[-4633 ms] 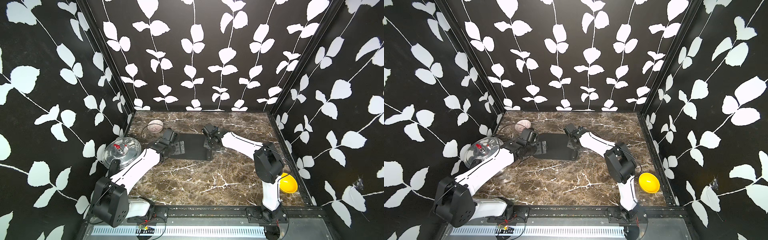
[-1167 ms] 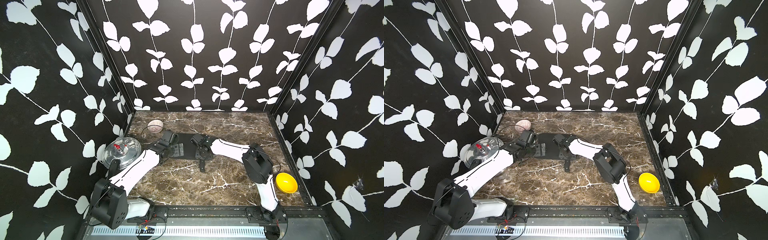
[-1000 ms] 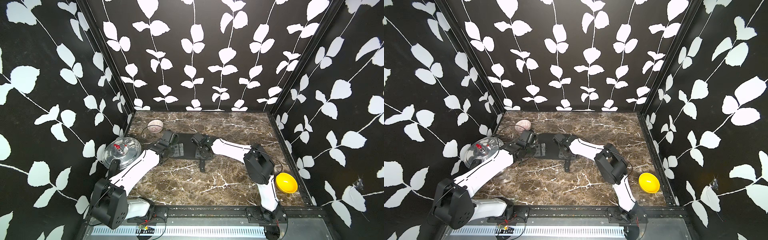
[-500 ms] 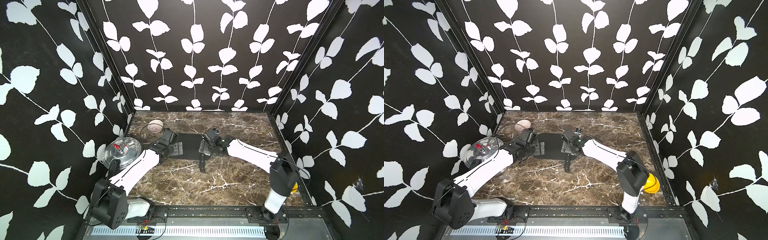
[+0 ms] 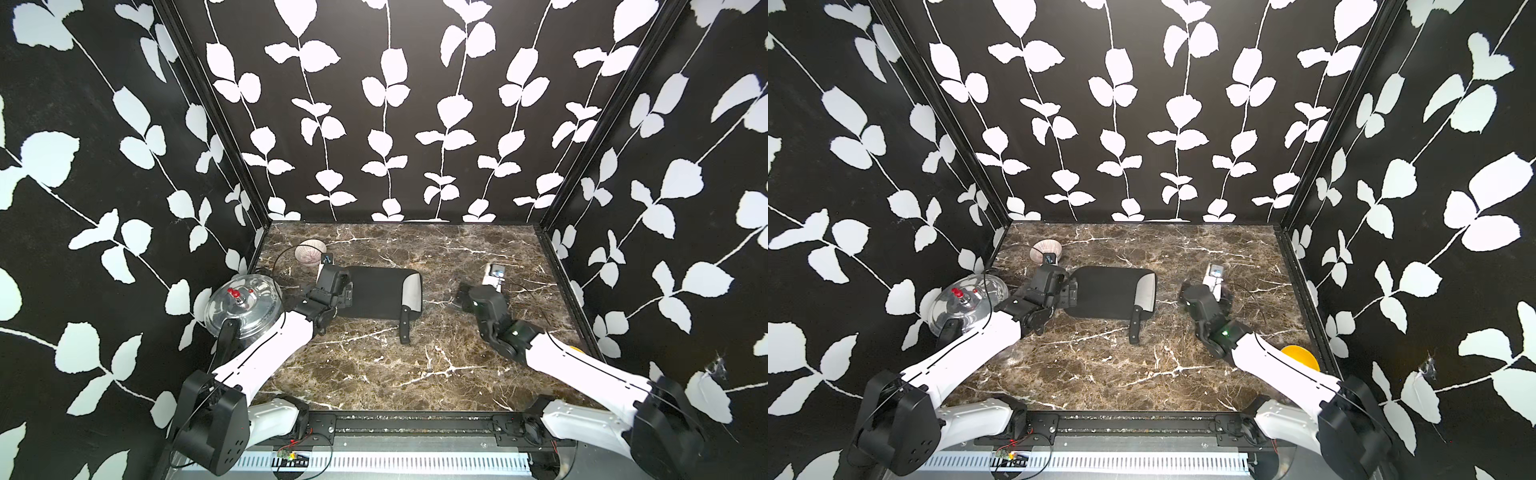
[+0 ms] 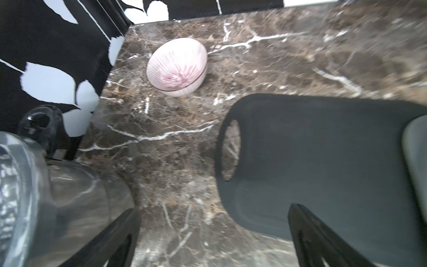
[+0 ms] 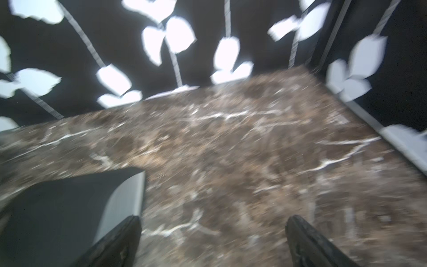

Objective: Align the knife with the edge of the cutting board
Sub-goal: Reset both arms

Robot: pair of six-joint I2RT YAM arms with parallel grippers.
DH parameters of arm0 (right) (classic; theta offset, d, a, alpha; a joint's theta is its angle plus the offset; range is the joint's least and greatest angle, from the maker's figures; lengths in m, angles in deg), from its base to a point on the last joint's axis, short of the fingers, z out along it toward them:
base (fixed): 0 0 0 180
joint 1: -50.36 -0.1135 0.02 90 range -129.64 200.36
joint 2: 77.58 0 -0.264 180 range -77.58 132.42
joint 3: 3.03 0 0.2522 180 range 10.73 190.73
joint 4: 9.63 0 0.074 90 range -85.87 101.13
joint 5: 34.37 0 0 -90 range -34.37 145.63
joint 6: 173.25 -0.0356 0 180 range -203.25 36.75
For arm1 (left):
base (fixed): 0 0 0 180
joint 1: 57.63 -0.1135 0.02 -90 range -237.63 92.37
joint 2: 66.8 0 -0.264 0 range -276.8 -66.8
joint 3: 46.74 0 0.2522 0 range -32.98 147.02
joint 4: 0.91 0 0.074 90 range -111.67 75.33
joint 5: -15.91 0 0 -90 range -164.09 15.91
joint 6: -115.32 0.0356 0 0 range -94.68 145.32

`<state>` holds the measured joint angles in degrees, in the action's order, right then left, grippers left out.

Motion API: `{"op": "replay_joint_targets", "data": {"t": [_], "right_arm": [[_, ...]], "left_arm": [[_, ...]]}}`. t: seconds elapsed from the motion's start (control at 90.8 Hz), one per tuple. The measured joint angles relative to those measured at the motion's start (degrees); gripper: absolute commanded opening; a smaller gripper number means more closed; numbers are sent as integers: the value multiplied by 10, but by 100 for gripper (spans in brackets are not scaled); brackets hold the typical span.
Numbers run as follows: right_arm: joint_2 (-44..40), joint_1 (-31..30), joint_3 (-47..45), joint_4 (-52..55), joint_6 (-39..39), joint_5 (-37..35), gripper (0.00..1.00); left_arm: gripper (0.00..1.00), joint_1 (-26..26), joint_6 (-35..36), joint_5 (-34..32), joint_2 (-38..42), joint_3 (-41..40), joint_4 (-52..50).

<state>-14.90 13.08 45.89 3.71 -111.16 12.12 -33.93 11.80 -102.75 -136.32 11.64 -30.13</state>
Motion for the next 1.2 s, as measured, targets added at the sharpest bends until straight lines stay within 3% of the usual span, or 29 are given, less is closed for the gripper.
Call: {"op": "replay_joint_targets", "data": {"t": [0.198, 0.319, 0.484, 0.76, 1.046, 1.2], "right_arm": [[-60, 107, -87, -94, 126, -64, 100], [-56, 161, -144, -149, 188, -79, 100], [-17, 218, -186, -178, 198, -59, 100], [80, 235, -195, -337, 229, 8, 100], [110, 242, -186, -399, 245, 64, 100], [126, 251, -186, -438, 260, 96, 100]], "left_arm": [[98, -97, 47, -17, 2, -78, 124], [99, -112, 88, -21, -11, -123, 217], [98, -131, 135, -17, -64, -171, 338], [98, -138, 183, 45, -111, -191, 465], [99, -143, 223, 94, -177, -184, 558], [99, -173, 218, 138, -192, -217, 640]]}}
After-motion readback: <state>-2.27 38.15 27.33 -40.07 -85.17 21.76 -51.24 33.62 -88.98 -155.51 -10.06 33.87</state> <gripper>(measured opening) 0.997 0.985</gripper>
